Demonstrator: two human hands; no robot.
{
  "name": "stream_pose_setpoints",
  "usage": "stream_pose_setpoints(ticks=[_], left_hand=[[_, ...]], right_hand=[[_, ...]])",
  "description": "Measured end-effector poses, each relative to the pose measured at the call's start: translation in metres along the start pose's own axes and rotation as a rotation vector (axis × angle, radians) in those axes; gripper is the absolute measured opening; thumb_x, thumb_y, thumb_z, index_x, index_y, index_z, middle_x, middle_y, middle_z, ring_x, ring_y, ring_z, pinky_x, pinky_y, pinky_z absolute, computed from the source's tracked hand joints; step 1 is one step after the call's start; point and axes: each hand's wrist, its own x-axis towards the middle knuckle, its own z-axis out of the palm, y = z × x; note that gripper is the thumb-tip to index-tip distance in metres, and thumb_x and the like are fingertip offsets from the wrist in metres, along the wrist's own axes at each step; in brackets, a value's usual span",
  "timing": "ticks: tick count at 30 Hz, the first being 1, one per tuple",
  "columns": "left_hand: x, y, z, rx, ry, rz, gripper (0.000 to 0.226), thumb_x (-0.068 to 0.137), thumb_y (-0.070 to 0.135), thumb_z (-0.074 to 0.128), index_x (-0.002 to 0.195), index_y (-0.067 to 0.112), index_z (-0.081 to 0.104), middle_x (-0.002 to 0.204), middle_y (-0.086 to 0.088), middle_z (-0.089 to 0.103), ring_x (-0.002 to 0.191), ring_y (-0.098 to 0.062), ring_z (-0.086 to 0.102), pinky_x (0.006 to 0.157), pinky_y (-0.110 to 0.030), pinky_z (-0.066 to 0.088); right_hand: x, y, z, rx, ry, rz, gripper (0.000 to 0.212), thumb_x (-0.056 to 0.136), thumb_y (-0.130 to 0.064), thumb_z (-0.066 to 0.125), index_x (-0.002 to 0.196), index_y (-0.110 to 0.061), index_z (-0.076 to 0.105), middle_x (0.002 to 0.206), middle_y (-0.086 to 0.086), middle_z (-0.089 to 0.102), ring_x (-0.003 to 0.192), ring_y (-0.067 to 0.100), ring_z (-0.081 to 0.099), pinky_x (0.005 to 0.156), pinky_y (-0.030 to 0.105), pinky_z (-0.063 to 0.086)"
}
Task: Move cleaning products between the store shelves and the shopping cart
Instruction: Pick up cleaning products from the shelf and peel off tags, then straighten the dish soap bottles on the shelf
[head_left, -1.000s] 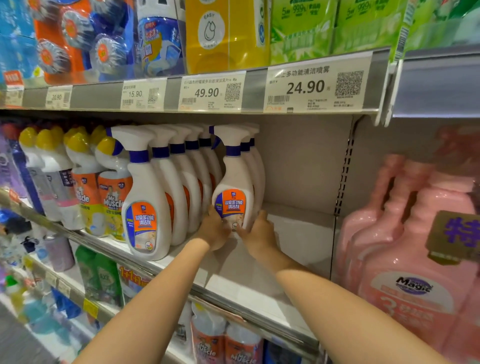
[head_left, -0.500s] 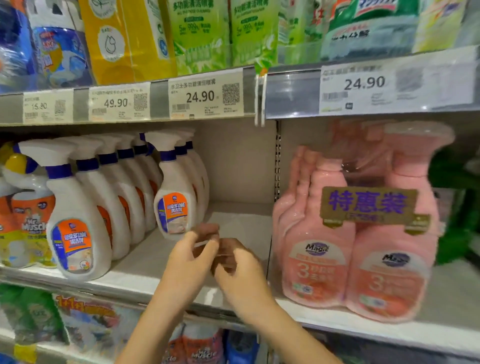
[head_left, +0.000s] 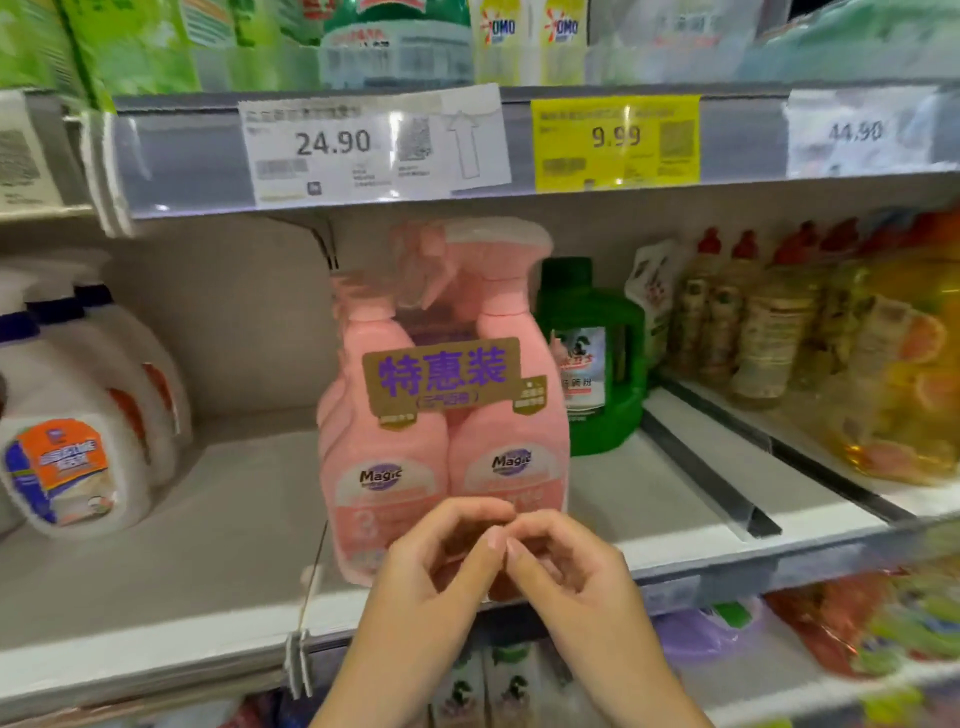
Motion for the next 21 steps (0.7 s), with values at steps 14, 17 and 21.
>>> stream_pose_setpoints(ticks=[14,17,21], left_hand=[[0.037,0.009,0.147,-0.034,0.059,0.026,0.012,0.086,0.022,0.065,0.096,0.025,0.071,0.096,0.004,0.073,0.093,-0.011,0.069,0.075,-0.019,0.053],[0.042,0.01,0.166,-0.009,0.11,0.031,0.014,0.088,0.022,0.062,0.1,0.02,0.068,0.096,0.004,0.072,0.093,-0.011,0.069,0.075,-0.02,0.053],[0.042,0.008,0.17,0.118,0.155,0.031,0.019,0.086,0.022,0.058,0.102,0.021,0.067,0.099,0.004,0.071,0.096,-0.011,0.068,0.081,-0.023,0.053]], right_hand=[[0.023,-0.031,-0.152,-0.082,-0.175,0.055,0.012,0.089,-0.003,0.063,0.095,-0.014,0.066,0.088,0.002,0.072,0.084,0.016,0.07,0.077,0.03,0.057],[0.033,-0.033,-0.171,-0.06,-0.225,0.072,0.014,0.088,0.0,0.062,0.094,-0.012,0.066,0.087,0.004,0.072,0.083,0.015,0.071,0.074,0.025,0.055],[0.039,-0.025,-0.173,0.0,-0.264,0.124,0.016,0.09,0.002,0.06,0.096,-0.012,0.063,0.088,0.003,0.074,0.084,0.013,0.072,0.073,0.021,0.054]])
